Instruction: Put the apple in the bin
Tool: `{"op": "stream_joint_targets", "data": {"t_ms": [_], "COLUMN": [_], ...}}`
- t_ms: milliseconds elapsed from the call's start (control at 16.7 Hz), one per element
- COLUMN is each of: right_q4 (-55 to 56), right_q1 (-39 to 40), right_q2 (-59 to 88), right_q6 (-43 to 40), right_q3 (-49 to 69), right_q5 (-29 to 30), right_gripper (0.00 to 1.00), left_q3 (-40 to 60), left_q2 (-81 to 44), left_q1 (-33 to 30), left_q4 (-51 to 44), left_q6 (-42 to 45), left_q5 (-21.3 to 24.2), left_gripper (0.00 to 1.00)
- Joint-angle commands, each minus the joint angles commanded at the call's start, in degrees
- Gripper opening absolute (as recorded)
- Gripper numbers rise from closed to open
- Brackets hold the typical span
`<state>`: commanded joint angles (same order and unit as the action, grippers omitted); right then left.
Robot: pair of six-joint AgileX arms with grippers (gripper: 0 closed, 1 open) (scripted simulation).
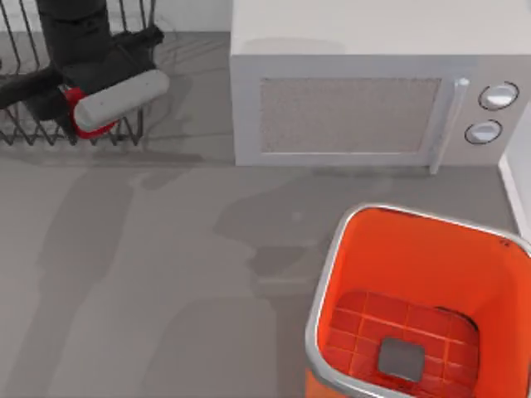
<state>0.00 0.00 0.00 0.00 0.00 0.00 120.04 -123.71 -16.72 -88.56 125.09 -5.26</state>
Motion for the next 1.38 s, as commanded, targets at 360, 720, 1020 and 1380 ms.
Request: {"op": "stream_joint_targets", "data": {"t_ms": [360, 720, 1020, 1380], "right_q4": [0.0, 0.0, 0.0, 0.0], "right_q1": [0.0, 0.0, 0.0, 0.0], "right_q2": [0.0, 0.0, 0.0, 0.0], "right_q6": [0.0, 0.0, 0.0, 0.0], "right_q3": [0.0, 0.0, 0.0, 0.0], "right_q5": [0.0, 0.0, 0.0, 0.0], "right_gripper": [1.0, 1.0, 1.0, 1.0], "left_q3": [12.8, 22.6, 25.8, 24.7], "left_q2": [-8.3, -13.2, -14.4, -13.9], "left_q1": [-24.6, -45.1, -52.3, -51.8], "left_q4": [-6.4, -10.1, -11.0, -10.2], "left_q6": [42.2, 71.5, 80.0, 79.8], "left_q5": [-0.2, -0.8, -1.3, -1.7], "left_gripper": [0.0, 0.0, 0.0, 0.0]}}
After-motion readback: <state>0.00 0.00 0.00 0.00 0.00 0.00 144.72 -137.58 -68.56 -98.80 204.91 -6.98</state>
